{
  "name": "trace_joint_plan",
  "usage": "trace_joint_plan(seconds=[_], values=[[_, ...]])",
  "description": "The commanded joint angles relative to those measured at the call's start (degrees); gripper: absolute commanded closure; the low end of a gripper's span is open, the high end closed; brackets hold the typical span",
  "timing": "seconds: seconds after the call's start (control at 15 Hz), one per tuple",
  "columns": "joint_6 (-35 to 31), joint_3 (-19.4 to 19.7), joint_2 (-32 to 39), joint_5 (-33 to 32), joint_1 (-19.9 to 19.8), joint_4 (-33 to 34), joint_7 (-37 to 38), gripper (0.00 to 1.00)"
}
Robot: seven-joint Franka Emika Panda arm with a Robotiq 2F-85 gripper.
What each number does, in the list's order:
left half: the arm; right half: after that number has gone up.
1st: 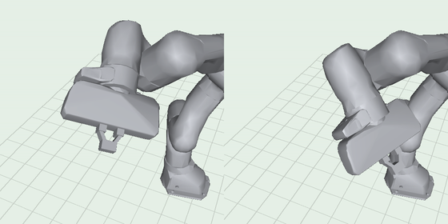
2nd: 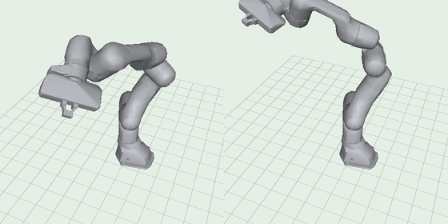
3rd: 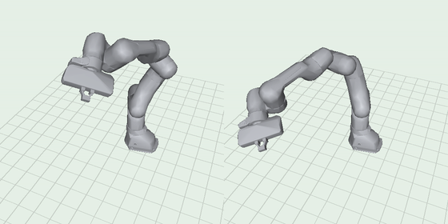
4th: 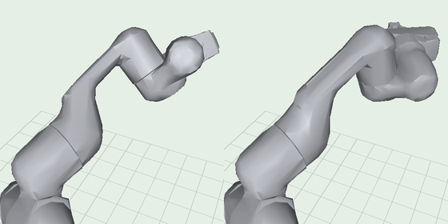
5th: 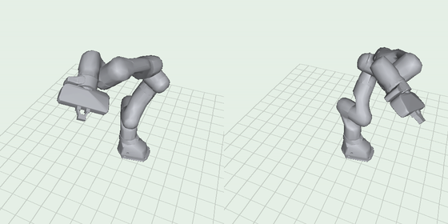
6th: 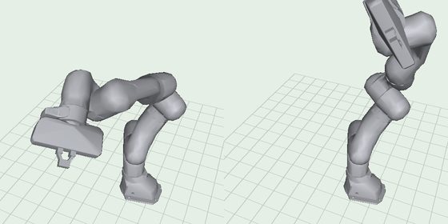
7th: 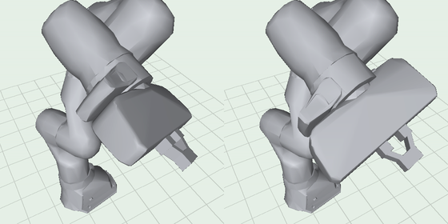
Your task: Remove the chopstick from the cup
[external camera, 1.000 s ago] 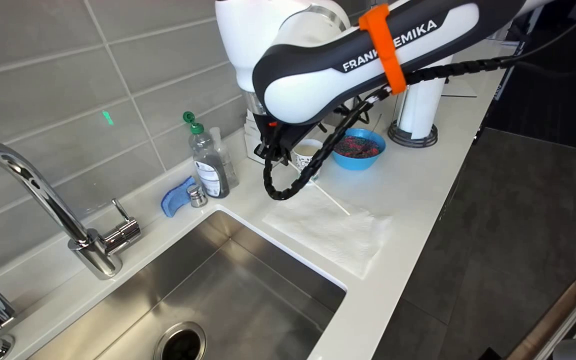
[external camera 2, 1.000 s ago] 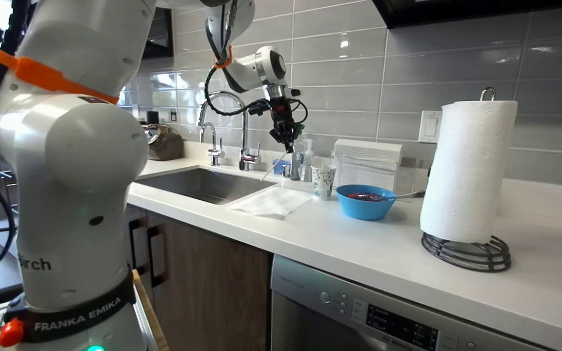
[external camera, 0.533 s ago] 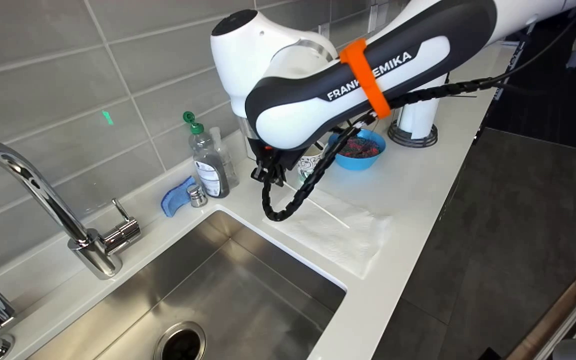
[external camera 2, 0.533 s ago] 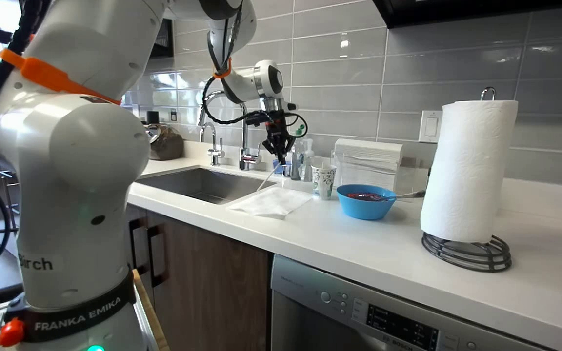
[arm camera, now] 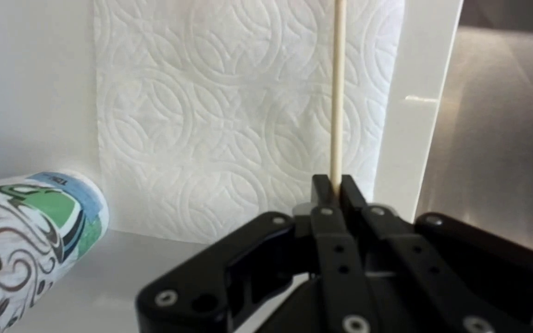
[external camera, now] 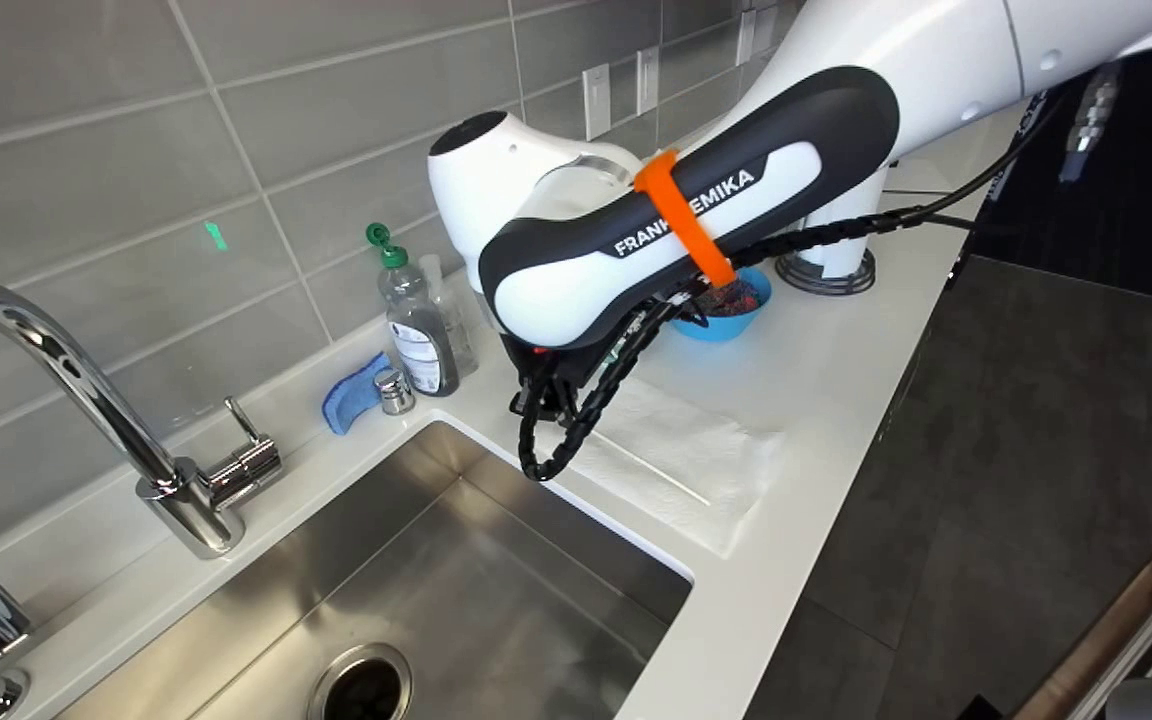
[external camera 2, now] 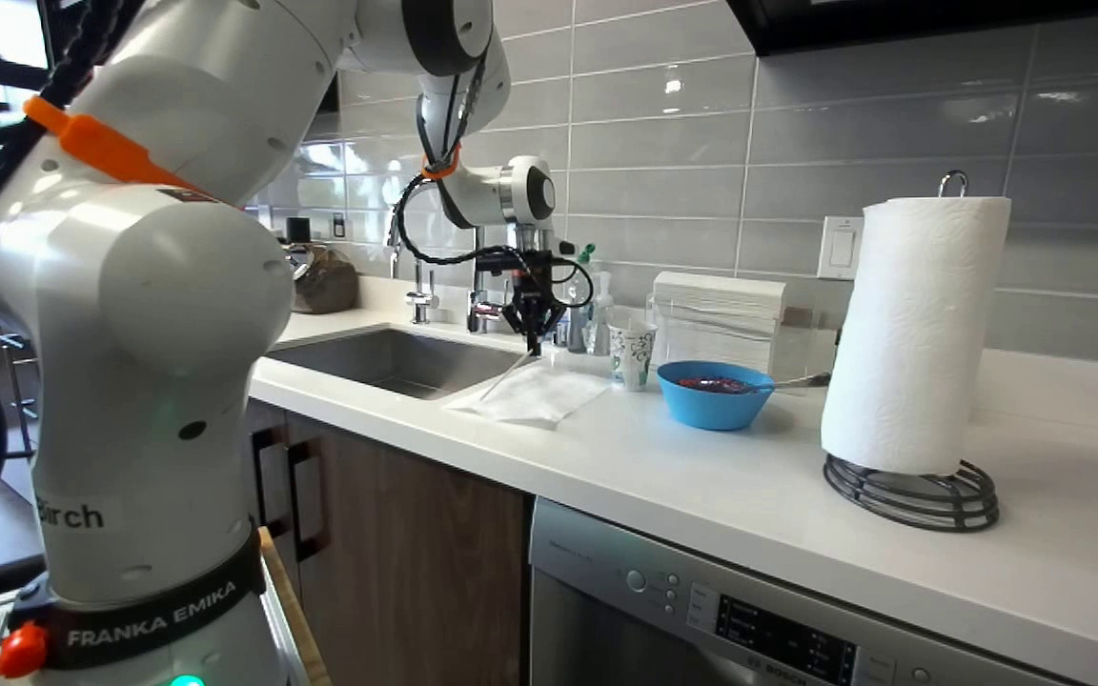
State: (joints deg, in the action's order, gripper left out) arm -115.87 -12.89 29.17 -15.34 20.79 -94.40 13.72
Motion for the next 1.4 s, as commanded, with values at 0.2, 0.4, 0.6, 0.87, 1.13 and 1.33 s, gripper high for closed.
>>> trace_joint_plan(seconds=[0.2,0.4,0.6,0.87,1.13,1.33], values=[[5.4,1.3,3.1,2.6,0.9,3.3,-1.7,0.73],[5.6,1.9,3.7,2.1,1.2,3.8,-1.0,0.54],[5.7,2.2,2.7,1.8,1.5,3.4,-0.6,0.32],[5.1,1.7,-2.7,1.6,2.2,1.3,0.4,0.03],[6.7,1.1,-9.4,2.7,3.0,-1.2,4.8,0.0],[6.4,0.1,-14.8,3.7,2.9,-5.6,8.1,0.0]])
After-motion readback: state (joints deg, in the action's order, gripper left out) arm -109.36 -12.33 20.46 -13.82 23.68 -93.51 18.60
